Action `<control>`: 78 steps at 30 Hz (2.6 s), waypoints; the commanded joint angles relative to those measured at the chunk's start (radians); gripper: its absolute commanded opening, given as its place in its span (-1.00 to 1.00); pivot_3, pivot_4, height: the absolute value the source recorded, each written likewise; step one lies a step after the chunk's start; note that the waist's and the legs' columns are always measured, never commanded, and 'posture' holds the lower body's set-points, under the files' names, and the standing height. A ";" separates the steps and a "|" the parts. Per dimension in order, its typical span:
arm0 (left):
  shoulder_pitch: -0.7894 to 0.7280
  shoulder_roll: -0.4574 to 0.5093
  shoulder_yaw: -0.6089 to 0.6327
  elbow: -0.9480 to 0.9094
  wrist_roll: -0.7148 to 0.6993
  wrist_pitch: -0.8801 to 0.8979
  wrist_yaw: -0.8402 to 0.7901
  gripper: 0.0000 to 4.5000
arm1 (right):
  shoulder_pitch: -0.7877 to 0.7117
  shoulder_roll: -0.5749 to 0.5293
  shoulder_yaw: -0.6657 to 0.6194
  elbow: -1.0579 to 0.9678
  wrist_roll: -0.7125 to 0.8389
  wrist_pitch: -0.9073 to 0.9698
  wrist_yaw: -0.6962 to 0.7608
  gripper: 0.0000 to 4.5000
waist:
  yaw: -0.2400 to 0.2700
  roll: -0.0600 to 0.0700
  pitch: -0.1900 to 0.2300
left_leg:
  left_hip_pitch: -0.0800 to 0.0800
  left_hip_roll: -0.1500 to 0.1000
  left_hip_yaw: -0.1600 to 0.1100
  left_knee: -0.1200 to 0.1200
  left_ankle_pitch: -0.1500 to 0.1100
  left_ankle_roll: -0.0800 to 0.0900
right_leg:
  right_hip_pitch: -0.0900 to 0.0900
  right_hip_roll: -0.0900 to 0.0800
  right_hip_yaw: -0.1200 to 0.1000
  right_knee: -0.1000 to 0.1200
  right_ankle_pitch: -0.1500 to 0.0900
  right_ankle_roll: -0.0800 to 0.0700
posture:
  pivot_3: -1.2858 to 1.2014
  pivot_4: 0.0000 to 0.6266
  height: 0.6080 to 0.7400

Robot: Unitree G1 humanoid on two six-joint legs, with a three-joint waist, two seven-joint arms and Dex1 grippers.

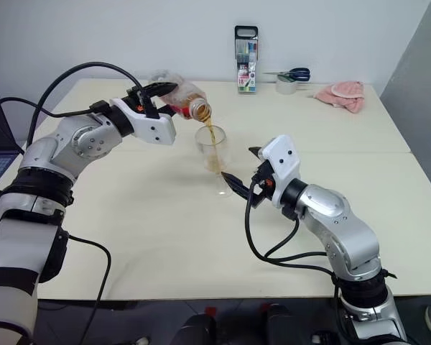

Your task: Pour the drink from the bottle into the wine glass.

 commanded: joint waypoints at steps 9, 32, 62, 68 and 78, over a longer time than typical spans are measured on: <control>-0.086 0.012 -0.017 0.044 0.017 -0.034 0.067 -0.26 | 0.076 -0.003 -0.022 -0.046 0.030 -0.139 0.074 1.00 | -0.001 0.000 0.000 | 0.000 0.000 0.000 0.000 0.000 0.000 | 0.000 0.000 0.000 0.000 0.000 0.000 | 0.03 -0.52 1.00; -0.126 0.015 -0.041 0.084 0.045 -0.046 0.113 -0.26 | 0.078 -0.008 -0.010 -0.055 0.053 -0.137 0.076 1.00 | -0.001 0.000 0.000 | 0.000 0.000 0.000 0.000 0.000 0.000 | 0.000 0.000 0.000 0.001 0.000 0.000 | 0.03 -0.52 1.00; -0.124 0.014 -0.035 0.078 0.033 -0.045 0.097 -0.26 | 0.072 -0.003 -0.001 -0.058 0.060 -0.134 0.073 1.00 | -0.001 0.000 0.000 | 0.000 0.000 0.000 0.001 0.000 0.000 | 0.000 0.000 0.000 0.001 0.000 0.000 | 0.03 -0.52 1.00; -0.102 0.002 -0.018 0.057 -0.016 -0.038 0.047 -0.26 | 0.060 0.007 0.003 -0.048 0.046 -0.153 0.065 1.00 | -0.001 0.000 0.000 | 0.000 0.000 0.000 0.001 0.000 0.000 | 0.000 0.000 0.000 0.001 0.000 0.000 | 0.03 -0.52 1.00; -0.017 -0.014 0.033 -0.028 -0.146 0.046 -0.069 -0.26 | 0.041 0.024 0.041 -0.033 0.021 -0.186 0.066 1.00 | -0.003 0.000 0.000 | 0.001 0.000 0.000 0.001 0.000 0.000 | 0.000 0.000 0.000 0.001 0.000 0.000 | 0.03 -0.52 1.00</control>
